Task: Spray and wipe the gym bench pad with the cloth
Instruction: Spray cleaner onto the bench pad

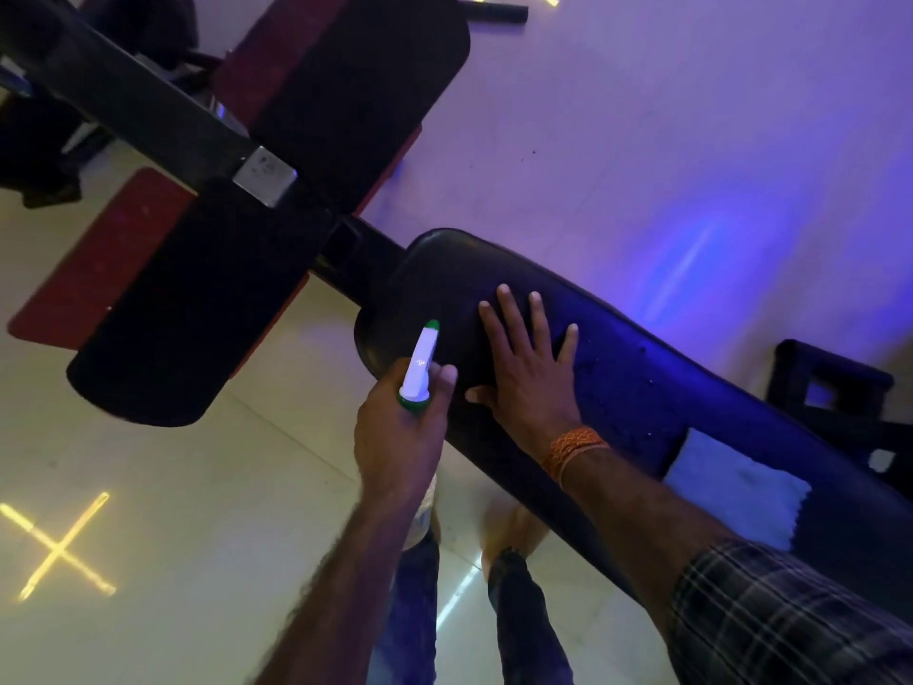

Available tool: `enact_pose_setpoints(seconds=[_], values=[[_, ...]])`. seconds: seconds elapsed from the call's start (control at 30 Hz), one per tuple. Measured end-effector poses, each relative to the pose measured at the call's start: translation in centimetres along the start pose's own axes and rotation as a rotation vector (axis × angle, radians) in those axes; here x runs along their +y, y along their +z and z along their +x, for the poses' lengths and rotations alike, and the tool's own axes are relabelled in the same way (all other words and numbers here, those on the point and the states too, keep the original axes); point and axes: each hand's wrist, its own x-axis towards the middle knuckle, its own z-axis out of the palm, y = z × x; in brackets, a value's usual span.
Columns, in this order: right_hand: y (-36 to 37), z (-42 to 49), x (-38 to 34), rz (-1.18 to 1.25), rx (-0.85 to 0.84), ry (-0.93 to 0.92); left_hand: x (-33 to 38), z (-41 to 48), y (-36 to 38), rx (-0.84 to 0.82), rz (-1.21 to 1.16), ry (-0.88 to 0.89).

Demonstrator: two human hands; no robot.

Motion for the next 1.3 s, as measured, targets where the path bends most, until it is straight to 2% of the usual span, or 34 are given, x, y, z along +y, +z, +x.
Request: enact_pose_setpoints(seconds=[0.43, 0.7, 0.9, 1.13, 1.3], values=[[0.2, -0.4, -0.3, 0.068, -0.003, 0.010, -4.0, -2.2, -2.3, 0.078, -0.001, -0.205], [2.0, -4.7, 1.7, 0.091, 0.052, -0.026, -4.3, -5.9, -0.1, -0.013, 0.065, -0.130], [3.0, -9.7, 7.9, 0.089, 0.012, 0.091, -1.8, -7.7, 4.1, 0.001, 0.072, -0.020], [2.7, -12.7, 11.6, 0.086, -0.012, 0.128, 2.5, -8.4, 8.5, -0.127, 0.002, 0.021], [3.1, -13.4, 12.0, 0.096, 0.005, 0.123, 3.8, -9.4, 10.4, -0.195, 0.061, 0.026]])
